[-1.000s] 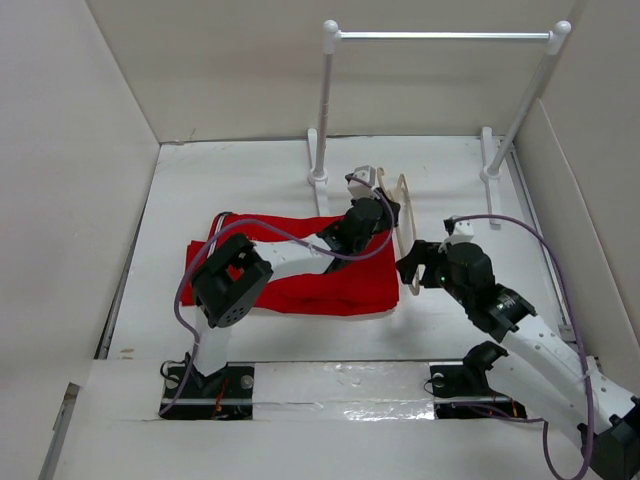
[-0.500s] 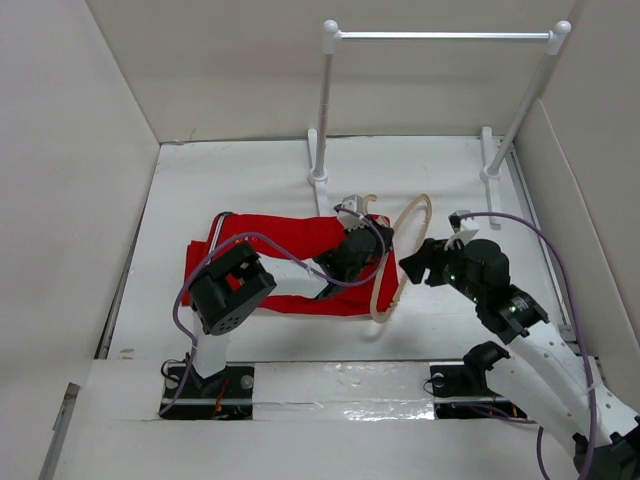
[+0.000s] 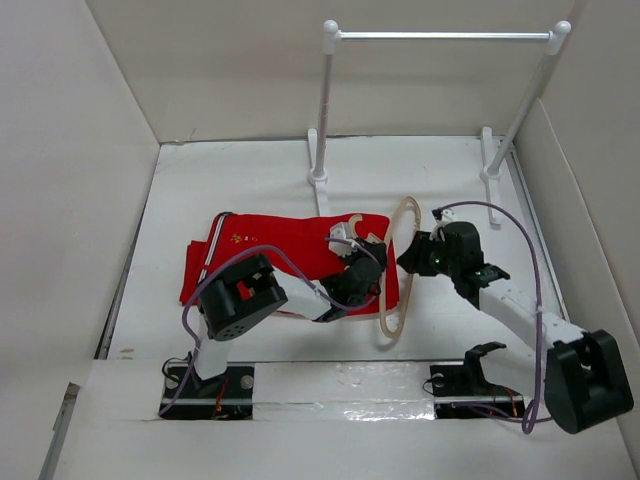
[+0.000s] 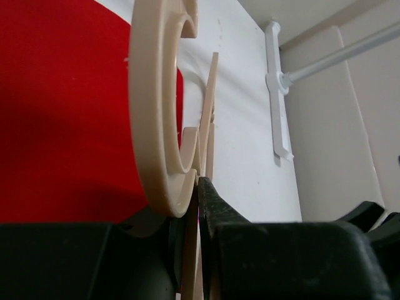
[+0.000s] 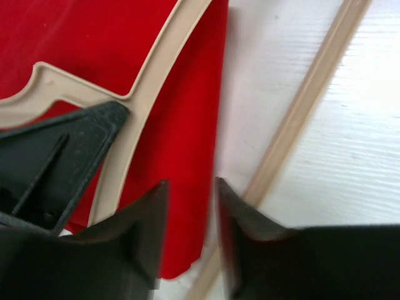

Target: Place the trousers on the hanger

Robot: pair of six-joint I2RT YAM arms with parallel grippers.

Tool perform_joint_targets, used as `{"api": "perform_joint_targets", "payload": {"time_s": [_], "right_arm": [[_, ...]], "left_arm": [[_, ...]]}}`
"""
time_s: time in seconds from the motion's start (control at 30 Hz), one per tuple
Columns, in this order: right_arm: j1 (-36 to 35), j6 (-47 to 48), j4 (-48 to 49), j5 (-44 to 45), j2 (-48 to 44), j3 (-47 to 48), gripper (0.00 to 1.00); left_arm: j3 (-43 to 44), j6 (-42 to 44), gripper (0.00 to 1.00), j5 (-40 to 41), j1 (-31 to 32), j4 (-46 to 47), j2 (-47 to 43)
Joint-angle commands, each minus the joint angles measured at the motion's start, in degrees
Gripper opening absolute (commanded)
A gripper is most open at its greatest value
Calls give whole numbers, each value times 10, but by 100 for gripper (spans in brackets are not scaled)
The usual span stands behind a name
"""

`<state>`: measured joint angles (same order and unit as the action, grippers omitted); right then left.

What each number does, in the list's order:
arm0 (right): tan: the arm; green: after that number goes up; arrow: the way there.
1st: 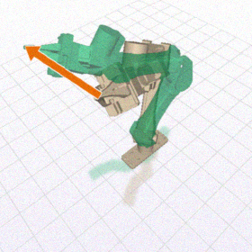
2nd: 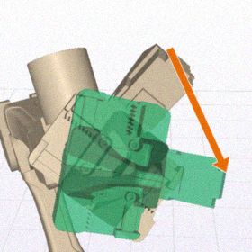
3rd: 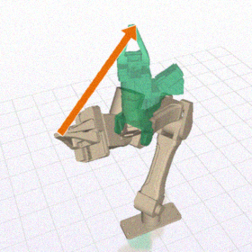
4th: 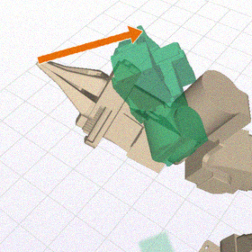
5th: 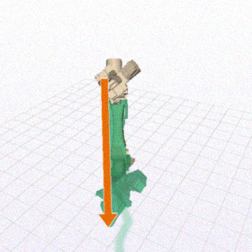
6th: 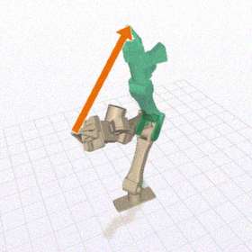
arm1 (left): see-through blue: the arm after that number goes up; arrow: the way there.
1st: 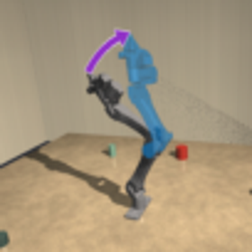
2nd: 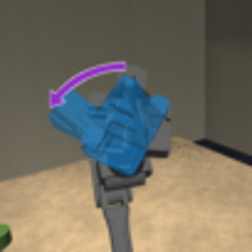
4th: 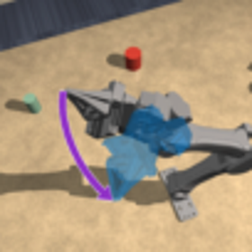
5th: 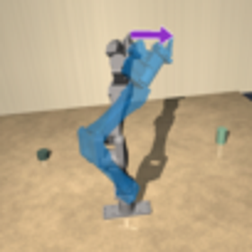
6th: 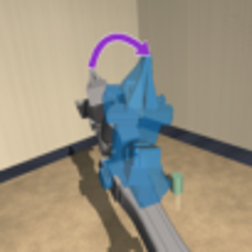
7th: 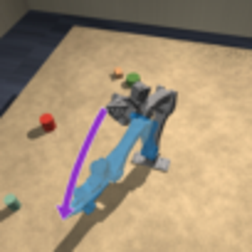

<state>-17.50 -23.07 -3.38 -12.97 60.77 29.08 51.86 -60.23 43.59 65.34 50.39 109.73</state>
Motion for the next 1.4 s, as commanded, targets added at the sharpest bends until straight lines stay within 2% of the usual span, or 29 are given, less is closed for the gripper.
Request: {"api": "perform_joint_targets", "payload": {"time_s": [0.0, 0.03, 0.13, 0.33, 0.4, 0.47, 0.5, 0.53, 0.57, 0.6, 0.77, 0.93, 1.13, 1.27, 1.37], "right_arm": [[4, -1, 119, -45, 58, 9, 54], [4, -5, 134, -50, 76, 9, 59], [4, -14, 176, -64, 147, 18, 66], [4, -30, 234, -74, 237, 15, 68], [4, -36, 255, -96, 248, 13, 64], [4, -46, 269, -116, 247, 3, 47], [4, -49, 271, -119, 240, -3, 24], [9, -51, 271, -122, 230, -9, 11], [18, -55, 266, -127, 199, -24, 3], [25, -57, 261, -130, 181, -31, 0], [76, -71, 211, -162, 66, -68, 0], [118, -91, 171, -173, -46, -66, 0], [212, -73, 73, -137, -143, -36, 0], [271, -60, 43, -125, -173, -23, 0], [299, -54, 37, -134, -156, -10, 0]], "left_arm": [[-4, -23, 0, 47, -5, 32, 10], [-4, -23, 0, 47, -5, 32, 15], [-4, -21, 0, 41, -11, 33, 28], [-25, -34, 0, 29, -29, 44, 41], [-27, -24, 0, 35, -29, 45, 38], [-30, -17, 0, 42, -34, 44, 30], [-31, -5, 0, 46, -34, 44, 27], [-32, 2, 0, 53, -40, 41, 20], [-33, 11, 0, 57, -40, 39, 17], [-33, 19, 0, 61, -40, 37, 15], [-64, 76, 0, 67, -52, 67, 6], [-98, 86, 0, 73, -52, 77, -10], [-152, 129, 0, 97, -52, 81, -55], [-199, 163, 0, 95, -52, 93, -96], [-209, 187, 0, 103, -47, 83, -123]]}}
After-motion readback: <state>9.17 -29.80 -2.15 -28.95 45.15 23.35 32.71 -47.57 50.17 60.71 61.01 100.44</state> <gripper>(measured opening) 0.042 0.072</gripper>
